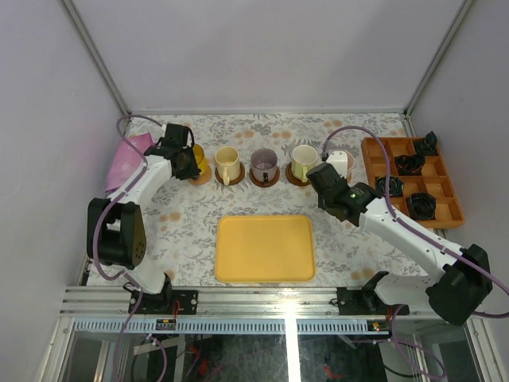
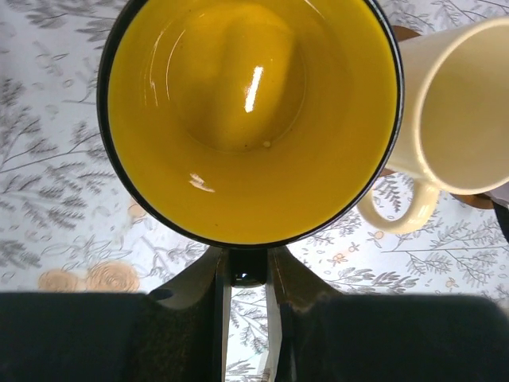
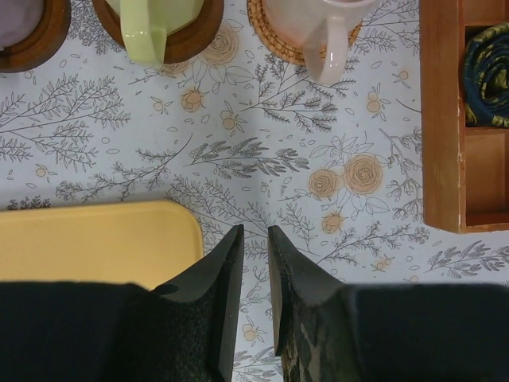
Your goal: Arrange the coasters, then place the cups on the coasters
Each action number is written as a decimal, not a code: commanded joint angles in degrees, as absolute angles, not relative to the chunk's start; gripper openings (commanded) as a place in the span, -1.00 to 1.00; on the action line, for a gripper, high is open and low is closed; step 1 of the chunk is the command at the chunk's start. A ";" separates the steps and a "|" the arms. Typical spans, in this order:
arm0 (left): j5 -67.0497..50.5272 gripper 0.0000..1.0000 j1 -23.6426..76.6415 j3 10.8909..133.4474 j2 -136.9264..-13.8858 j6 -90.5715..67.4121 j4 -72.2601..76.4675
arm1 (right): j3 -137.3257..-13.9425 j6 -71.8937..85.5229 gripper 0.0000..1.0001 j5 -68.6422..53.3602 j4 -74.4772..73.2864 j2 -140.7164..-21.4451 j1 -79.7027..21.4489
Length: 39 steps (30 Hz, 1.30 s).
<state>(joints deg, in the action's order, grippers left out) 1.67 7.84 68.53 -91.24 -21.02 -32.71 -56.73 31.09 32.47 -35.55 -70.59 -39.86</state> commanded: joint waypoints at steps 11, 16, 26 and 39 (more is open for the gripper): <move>-5.31 -1.00 4.95 76.45 -99.16 -12.97 -29.53 | -59.95 32.17 -0.48 34.51 -34.29 -70.61 -37.93; -4.70 -1.00 4.81 79.12 -101.20 -11.84 -31.56 | -60.58 32.17 -0.48 33.61 -34.15 -71.77 -37.77; -3.58 -1.00 4.69 80.50 -102.17 -10.77 -34.41 | -61.82 31.92 -0.48 32.61 -33.93 -73.59 -37.71; -3.16 -1.00 4.43 77.91 -100.74 -10.46 -34.01 | -61.83 31.98 -0.48 31.29 -33.92 -74.62 -37.62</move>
